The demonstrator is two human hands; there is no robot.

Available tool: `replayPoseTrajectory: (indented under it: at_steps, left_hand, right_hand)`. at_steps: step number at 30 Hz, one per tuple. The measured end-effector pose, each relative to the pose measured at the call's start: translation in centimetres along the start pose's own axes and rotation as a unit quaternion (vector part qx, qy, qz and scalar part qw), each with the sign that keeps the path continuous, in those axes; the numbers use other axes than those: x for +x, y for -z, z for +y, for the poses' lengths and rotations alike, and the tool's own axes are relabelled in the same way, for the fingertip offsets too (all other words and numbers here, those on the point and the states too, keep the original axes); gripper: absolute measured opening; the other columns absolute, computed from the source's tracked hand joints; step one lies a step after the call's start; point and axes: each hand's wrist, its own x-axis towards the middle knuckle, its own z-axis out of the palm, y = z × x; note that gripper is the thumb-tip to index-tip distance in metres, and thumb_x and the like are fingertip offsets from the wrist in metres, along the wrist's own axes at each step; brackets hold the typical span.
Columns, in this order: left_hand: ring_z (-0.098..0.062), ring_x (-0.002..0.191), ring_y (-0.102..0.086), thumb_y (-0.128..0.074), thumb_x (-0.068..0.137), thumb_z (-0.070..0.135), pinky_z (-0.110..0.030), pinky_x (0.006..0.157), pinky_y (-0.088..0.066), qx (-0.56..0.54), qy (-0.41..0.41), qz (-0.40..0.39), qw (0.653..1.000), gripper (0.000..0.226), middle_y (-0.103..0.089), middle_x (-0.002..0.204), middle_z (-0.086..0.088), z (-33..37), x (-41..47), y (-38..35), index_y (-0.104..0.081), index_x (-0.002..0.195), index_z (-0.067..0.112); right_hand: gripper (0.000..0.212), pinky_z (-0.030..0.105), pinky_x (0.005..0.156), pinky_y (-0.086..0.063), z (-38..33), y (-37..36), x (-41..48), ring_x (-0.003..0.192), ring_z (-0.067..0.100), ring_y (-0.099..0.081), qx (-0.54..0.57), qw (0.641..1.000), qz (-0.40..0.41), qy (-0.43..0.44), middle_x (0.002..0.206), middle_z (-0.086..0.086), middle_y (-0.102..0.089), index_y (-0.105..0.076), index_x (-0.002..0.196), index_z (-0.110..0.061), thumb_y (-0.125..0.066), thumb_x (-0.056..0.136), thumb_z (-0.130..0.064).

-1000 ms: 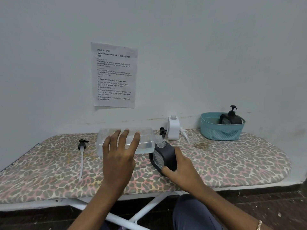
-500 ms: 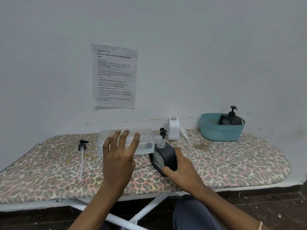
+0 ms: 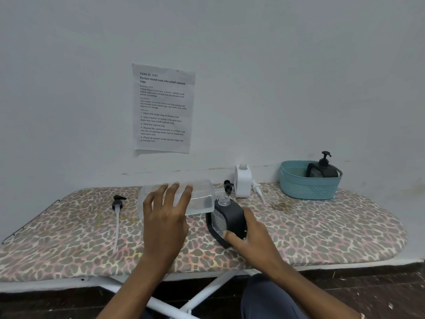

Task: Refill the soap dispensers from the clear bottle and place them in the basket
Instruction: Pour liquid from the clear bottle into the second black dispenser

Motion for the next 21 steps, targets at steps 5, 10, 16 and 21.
replayPoseTrajectory:
  at_steps: [5, 10, 16, 21]
  left_hand:
    - [-0.037, 0.126, -0.059, -0.081, 0.064, -0.005, -0.056, 0.102, -0.043, -0.040, 0.033, -0.013, 0.999, 0.082, -0.065, 0.134, -0.010, -0.5, 0.0, -0.3, -0.063, 0.141, 0.018]
    - [-0.033, 0.119, -0.062, -0.087, 0.070, 0.008, -0.054, 0.097, -0.049, -0.095, 0.079, -0.020, 0.992, 0.080, -0.066, 0.130, -0.007, -1.2, 0.2, -0.3, -0.058, 0.144, 0.018]
    - [-0.024, 0.098, -0.061, -0.080, 0.086, 0.018, -0.042, 0.080, -0.053, -0.253, 0.206, -0.006, 0.945, 0.054, -0.066, 0.116, -0.006, -2.1, 0.5, -0.2, -0.059, 0.136, 0.012]
    - [-0.021, 0.096, -0.064, -0.084, 0.085, 0.023, -0.030, 0.071, -0.044, -0.305, 0.276, -0.003, 0.911, 0.043, -0.065, 0.110, 0.000, -3.3, 0.5, -0.8, -0.061, 0.121, 0.013]
  right_hand:
    - [0.042, 0.029, 0.081, -0.058, -0.1, -0.5, -0.1, 0.099, -0.002, -0.063, 0.005, 1.000, 0.010, 0.011, 0.110, -0.021, -0.066, -0.046, 0.123, -0.045, -0.072, 0.091, -0.035]
    - [0.045, 0.023, 0.078, -0.056, 0.2, -1.2, 0.0, 0.100, -0.003, -0.063, 0.013, 1.000, 0.016, 0.020, 0.114, -0.020, -0.065, -0.047, 0.132, -0.037, -0.071, 0.094, -0.037]
    - [0.044, 0.023, 0.078, -0.059, -0.1, -1.9, -0.1, 0.102, -0.004, -0.065, 0.024, 0.999, 0.013, 0.026, 0.116, -0.019, -0.065, -0.046, 0.133, -0.034, -0.071, 0.096, -0.036]
    - [0.047, 0.016, 0.069, -0.056, -0.4, -2.6, -0.1, 0.098, -0.002, -0.066, 0.033, 0.999, 0.018, 0.034, 0.116, -0.015, -0.063, -0.045, 0.137, -0.031, -0.070, 0.098, -0.034]
